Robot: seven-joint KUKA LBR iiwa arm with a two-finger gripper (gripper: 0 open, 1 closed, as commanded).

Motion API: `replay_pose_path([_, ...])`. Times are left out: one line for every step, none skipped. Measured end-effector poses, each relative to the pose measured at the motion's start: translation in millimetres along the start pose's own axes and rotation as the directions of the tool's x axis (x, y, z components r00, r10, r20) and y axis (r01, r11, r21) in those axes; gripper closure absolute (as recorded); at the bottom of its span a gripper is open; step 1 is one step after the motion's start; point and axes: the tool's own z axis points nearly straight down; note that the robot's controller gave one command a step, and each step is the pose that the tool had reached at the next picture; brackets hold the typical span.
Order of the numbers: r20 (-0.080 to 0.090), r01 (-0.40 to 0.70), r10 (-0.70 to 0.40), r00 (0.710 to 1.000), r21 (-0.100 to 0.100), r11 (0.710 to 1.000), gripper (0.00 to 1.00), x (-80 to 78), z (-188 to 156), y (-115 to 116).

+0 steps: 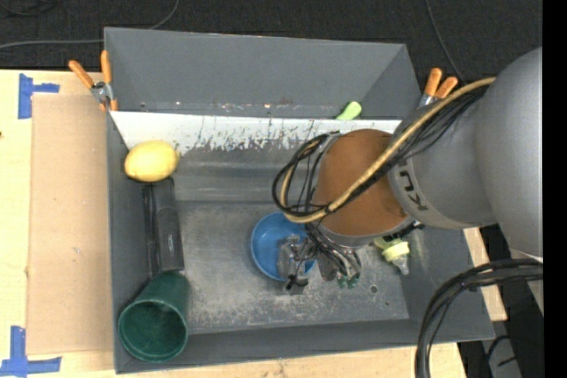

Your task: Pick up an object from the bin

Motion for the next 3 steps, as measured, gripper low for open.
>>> replay_pose_path([0.000,-0.014,0.014,1.000,-0.001,1.000,1.00,-12.9,0,-6])
replay_pose_path([-0.004,-0.006,0.006,1.000,-0.001,1.000,1.00,-1.4,0,3])
replay_pose_path([0.001,-0.021,0.021,1.000,-0.001,1.000,0.00,-23.1,0,-7])
